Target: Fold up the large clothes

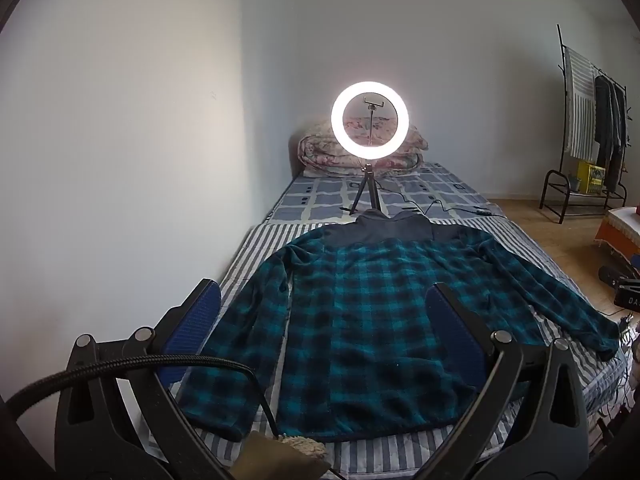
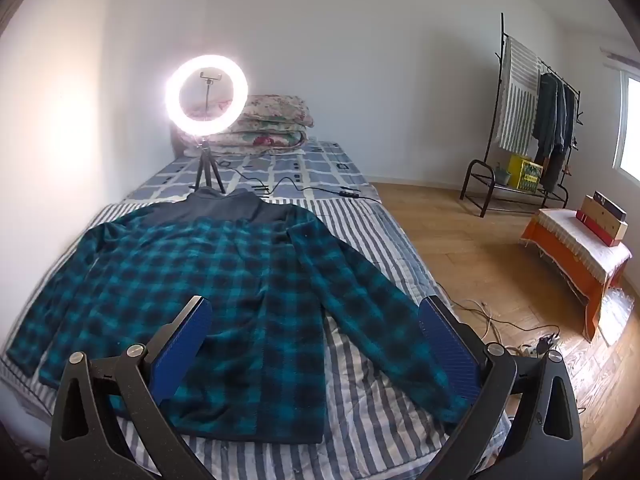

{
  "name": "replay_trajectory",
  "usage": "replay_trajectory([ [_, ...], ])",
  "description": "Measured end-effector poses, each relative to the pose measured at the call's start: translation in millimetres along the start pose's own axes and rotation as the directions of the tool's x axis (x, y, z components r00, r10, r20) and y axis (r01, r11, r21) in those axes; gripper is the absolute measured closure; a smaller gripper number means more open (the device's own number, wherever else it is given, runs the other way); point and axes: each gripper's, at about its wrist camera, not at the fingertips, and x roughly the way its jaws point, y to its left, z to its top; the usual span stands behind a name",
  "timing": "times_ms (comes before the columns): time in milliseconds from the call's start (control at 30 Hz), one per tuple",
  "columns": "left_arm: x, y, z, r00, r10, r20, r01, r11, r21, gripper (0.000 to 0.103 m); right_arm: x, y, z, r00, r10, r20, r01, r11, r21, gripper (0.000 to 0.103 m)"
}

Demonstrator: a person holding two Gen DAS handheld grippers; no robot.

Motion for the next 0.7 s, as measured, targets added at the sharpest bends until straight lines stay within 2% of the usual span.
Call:
replay_trajectory([
  [233,2.8,-0.9,2.3,1.0,0.012,0.01,-0.012,1.0,0.014,0.0,-3.8,5.0,0.0,1.0,-0.01,0.01,0.011,1.0,-0.012,0.0],
  [300,-7.8,6.3,0.2,0.999,0.018,0.029,-0.018,1.0,-0.006,0.0,-3.8,5.8,0.9,1.0,-0.011,0.011,0.011,1.0,-0.007,0.0],
  [700,-6.5,5.1,0.5,0.999,0.037,0.028,-0.037,0.999,-0.003,0.0,-6.9,4.2,3.2,1.0,-0.001,0.018,0.001,1.0,0.004,0.0],
])
